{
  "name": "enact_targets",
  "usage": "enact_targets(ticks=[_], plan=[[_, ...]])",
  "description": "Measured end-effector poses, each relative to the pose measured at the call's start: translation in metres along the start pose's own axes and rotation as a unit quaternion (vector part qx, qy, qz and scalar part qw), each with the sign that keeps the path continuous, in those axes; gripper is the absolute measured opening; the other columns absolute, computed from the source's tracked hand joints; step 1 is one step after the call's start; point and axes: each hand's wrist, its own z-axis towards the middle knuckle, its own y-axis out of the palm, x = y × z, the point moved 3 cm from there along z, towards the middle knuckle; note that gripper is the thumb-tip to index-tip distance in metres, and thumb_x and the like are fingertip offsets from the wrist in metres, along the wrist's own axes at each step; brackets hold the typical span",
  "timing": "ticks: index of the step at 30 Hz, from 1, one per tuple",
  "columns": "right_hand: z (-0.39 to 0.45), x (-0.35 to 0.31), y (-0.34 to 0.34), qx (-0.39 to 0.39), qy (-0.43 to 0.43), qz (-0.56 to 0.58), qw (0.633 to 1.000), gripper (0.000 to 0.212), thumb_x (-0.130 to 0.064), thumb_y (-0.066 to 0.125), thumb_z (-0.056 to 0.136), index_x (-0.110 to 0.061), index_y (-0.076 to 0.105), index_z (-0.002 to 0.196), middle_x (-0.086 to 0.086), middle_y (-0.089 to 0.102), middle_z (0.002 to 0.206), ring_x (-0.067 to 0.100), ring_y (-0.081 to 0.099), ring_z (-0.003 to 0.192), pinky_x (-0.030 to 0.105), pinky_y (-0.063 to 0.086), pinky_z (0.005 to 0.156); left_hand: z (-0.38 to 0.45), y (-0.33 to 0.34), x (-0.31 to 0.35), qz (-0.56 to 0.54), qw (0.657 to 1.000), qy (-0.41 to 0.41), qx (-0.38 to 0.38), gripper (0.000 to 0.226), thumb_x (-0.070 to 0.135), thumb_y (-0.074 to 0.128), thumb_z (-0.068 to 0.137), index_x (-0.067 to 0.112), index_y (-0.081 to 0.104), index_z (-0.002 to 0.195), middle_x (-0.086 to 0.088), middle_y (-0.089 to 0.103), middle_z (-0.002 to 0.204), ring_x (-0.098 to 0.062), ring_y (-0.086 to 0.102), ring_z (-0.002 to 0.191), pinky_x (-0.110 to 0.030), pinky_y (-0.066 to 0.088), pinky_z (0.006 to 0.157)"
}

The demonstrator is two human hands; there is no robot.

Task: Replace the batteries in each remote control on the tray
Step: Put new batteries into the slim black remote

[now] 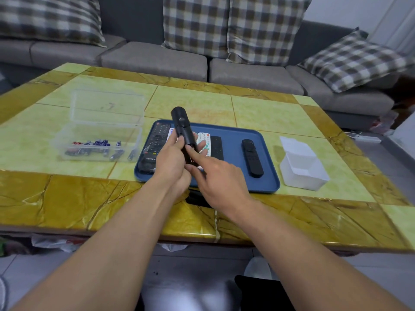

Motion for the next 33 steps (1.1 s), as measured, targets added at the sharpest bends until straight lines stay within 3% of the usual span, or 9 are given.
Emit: enact_targets(ticks=[2, 5, 8, 10, 14, 19, 24, 27, 33], plan=[[0.000, 0.002, -0.004, -0.002, 0.086, 0.190, 0.978, 0.035, -0.046, 0.053, 0.099, -0.042, 0.058, 0.134, -0.009, 0.056, 0.068, 0.007, 0.049, 0.061, 0.029, 0.044, 0.057, 0.000, 0.002, 0.003, 0.014, 1.000, 0.003, -0.012, 0.033, 0.015, 0.036, 0.109, 0.022, 0.058, 0.133, -0.017, 0.068, 0.126, -0.028, 0.072, 0.103, -0.040, 0.061, 0.085], [-0.003, 0.019, -0.012, 0.006, 0.251, 0.417, 0.873, 0.017, -0.039, 0.068, 0.092, -0.030, 0.075, 0.105, 0.000, 0.068, 0.079, 0.004, 0.050, 0.062, 0.021, 0.042, 0.059, 0.004, 0.002, 0.003, 0.058, 0.998, 0.012, -0.015, 0.036, 0.016, 0.036, 0.109, 0.020, 0.053, 0.141, -0.014, 0.070, 0.124, -0.026, 0.071, 0.104, -0.038, 0.059, 0.087], [-0.011, 0.033, -0.012, -0.061, 0.347, 0.558, 0.751, 0.027, -0.010, 0.062, 0.096, -0.018, 0.065, 0.121, 0.005, 0.065, 0.100, 0.011, 0.053, 0.069, 0.024, 0.043, 0.061, 0.004, 0.000, 0.003, 0.088, 0.996, 0.015, -0.010, 0.037, 0.016, 0.036, 0.109, 0.019, 0.051, 0.143, -0.010, 0.072, 0.120, -0.025, 0.070, 0.102, -0.040, 0.054, 0.093], [-0.014, 0.037, -0.013, -0.082, 0.341, 0.601, 0.718, 0.037, 0.007, 0.045, 0.099, -0.008, 0.056, 0.132, 0.011, 0.062, 0.104, 0.018, 0.062, 0.078, 0.025, 0.052, 0.070, 0.005, -0.003, 0.002, 0.100, 0.995, 0.010, -0.005, 0.037, 0.016, 0.037, 0.109, 0.020, 0.052, 0.143, -0.010, 0.073, 0.120, -0.024, 0.070, 0.103, -0.042, 0.054, 0.096], [-0.014, 0.038, -0.020, -0.060, 0.270, 0.601, 0.750, 0.026, -0.002, 0.045, 0.104, -0.006, 0.051, 0.129, 0.015, 0.071, 0.108, 0.024, 0.073, 0.094, 0.029, 0.059, 0.085, 0.004, -0.007, 0.002, 0.128, 0.992, 0.018, 0.005, 0.034, 0.015, 0.039, 0.108, 0.017, 0.057, 0.137, -0.007, 0.075, 0.113, -0.020, 0.071, 0.096, -0.044, 0.056, 0.095], [-0.010, 0.033, -0.026, -0.018, 0.203, 0.519, 0.830, 0.009, -0.013, 0.056, 0.101, -0.012, 0.050, 0.108, -0.004, 0.075, 0.111, 0.011, 0.069, 0.106, 0.030, 0.057, 0.086, 0.004, -0.008, -0.001, 0.161, 0.987, 0.021, -0.014, 0.028, 0.015, 0.043, 0.107, 0.017, 0.059, 0.130, -0.004, 0.076, 0.109, -0.014, 0.074, 0.084, -0.031, 0.058, 0.068], [-0.008, 0.034, -0.032, 0.045, 0.188, 0.443, 0.875, 0.010, -0.022, 0.072, 0.090, -0.022, 0.072, 0.100, -0.006, 0.072, 0.097, 0.002, 0.064, 0.086, 0.013, 0.050, 0.073, 0.003, -0.006, -0.007, 0.189, 0.981, 0.009, -0.030, 0.028, 0.014, 0.044, 0.107, 0.017, 0.061, 0.129, -0.007, 0.075, 0.112, -0.019, 0.073, 0.093, -0.034, 0.056, 0.076], [-0.007, 0.036, -0.030, 0.064, 0.172, 0.428, 0.885, 0.010, -0.019, 0.073, 0.090, -0.025, 0.069, 0.097, -0.011, 0.072, 0.092, 0.008, 0.067, 0.087, 0.018, 0.053, 0.076, 0.003, -0.005, -0.010, 0.210, 0.977, -0.001, -0.041, 0.029, 0.015, 0.045, 0.106, 0.016, 0.060, 0.130, -0.010, 0.075, 0.113, -0.023, 0.073, 0.099, -0.034, 0.058, 0.072], [-0.010, 0.034, -0.030, 0.080, 0.108, 0.350, 0.927, 0.019, -0.014, 0.064, 0.096, -0.028, 0.061, 0.108, -0.012, 0.070, 0.095, 0.005, 0.066, 0.094, 0.025, 0.054, 0.084, 0.000, -0.003, -0.010, 0.212, 0.976, -0.005, -0.059, 0.024, 0.016, 0.046, 0.106, 0.018, 0.064, 0.122, -0.001, 0.079, 0.097, -0.012, 0.075, 0.082, -0.029, 0.059, 0.061]])
